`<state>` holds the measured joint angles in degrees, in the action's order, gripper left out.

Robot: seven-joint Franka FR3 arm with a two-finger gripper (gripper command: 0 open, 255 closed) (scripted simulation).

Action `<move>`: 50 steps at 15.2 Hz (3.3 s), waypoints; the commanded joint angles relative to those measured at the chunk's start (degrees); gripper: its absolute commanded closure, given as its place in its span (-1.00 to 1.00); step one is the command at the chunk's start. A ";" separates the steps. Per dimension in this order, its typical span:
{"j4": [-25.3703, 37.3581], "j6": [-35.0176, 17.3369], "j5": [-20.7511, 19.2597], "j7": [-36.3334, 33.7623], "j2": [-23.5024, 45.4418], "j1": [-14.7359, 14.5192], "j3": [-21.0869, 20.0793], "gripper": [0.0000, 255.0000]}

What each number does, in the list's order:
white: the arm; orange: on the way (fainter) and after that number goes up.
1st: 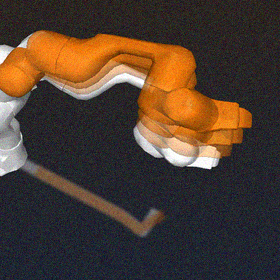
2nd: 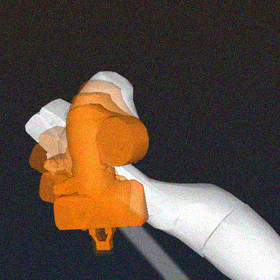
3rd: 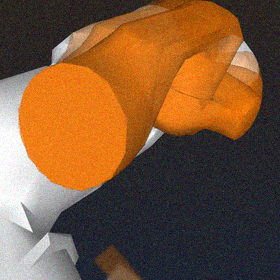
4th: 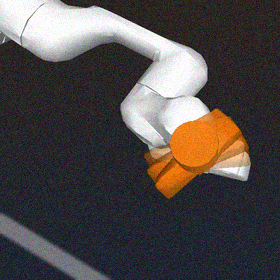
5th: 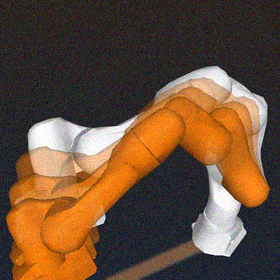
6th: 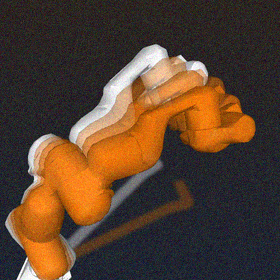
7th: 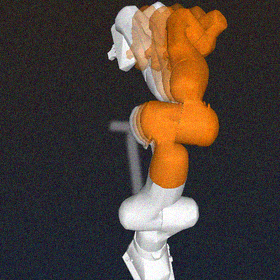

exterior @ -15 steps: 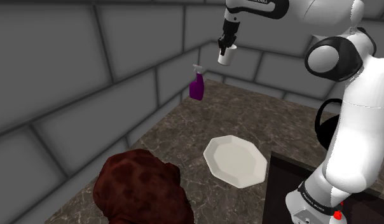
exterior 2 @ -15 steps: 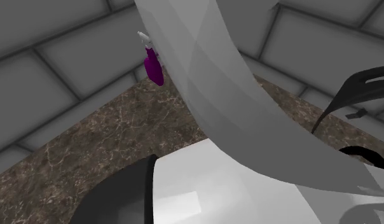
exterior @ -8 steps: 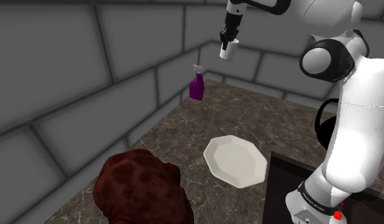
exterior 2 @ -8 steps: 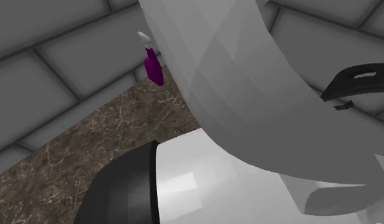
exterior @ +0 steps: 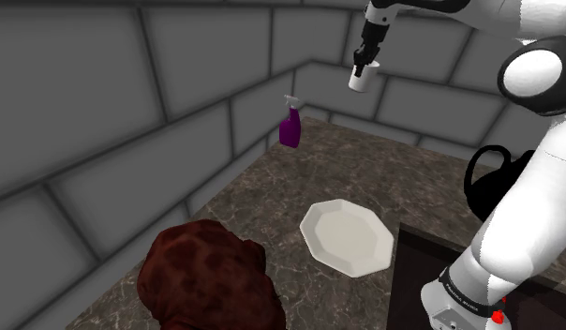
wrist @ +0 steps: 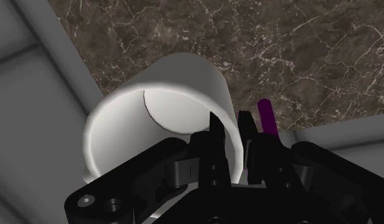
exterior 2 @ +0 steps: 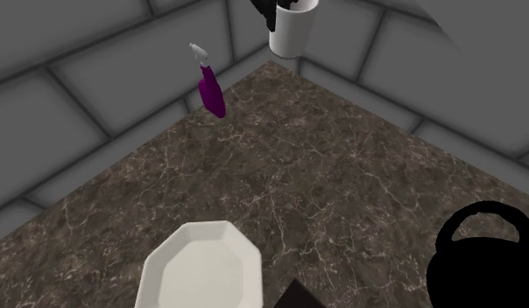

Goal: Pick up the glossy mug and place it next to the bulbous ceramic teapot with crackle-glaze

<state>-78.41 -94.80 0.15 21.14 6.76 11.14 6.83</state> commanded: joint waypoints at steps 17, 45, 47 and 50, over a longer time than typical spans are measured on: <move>-19.31 -2.30 -0.47 20.84 -17.18 9.83 10.88 1.00; -6.62 3.13 9.70 62.61 -4.55 25.81 36.89 1.00; -8.89 1.36 9.16 62.47 -5.30 25.52 36.70 1.00; -12.10 -1.22 8.50 62.33 -6.23 25.21 36.46 1.00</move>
<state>-89.31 -95.00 8.90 83.59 0.88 36.51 43.41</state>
